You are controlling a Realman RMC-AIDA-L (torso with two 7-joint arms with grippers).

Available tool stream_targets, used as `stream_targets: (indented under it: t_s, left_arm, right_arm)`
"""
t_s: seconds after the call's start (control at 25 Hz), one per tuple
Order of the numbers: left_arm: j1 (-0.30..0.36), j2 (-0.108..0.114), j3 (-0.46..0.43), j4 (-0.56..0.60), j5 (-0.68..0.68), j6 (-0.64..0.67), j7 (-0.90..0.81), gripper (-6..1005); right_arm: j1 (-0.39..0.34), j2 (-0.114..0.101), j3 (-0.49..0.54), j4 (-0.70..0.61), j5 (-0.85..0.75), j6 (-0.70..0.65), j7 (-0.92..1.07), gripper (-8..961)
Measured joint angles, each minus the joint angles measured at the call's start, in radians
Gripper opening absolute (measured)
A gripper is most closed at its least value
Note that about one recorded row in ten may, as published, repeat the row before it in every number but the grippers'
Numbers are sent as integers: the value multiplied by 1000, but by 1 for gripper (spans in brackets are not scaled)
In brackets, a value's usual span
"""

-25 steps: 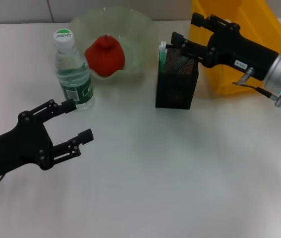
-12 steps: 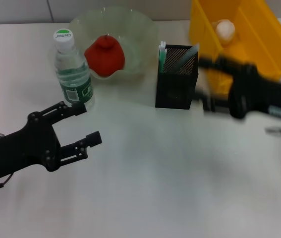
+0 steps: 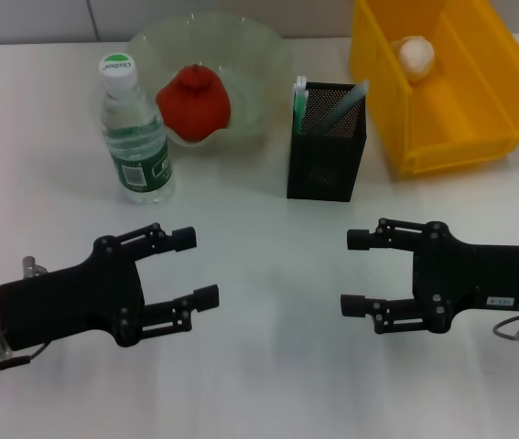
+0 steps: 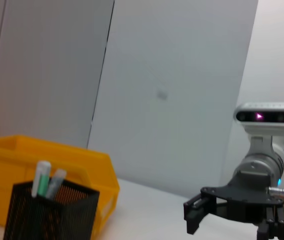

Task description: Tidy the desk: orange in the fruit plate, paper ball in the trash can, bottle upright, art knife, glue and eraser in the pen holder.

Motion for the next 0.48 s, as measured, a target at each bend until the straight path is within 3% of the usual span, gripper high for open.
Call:
stream_targets:
  t_s: [0.48]
  left_arm:
    - [-1, 4, 36, 0, 0, -13, -13, 783]
  right_arm:
    - [-3, 5, -3, 3, -3, 12, -14, 819]
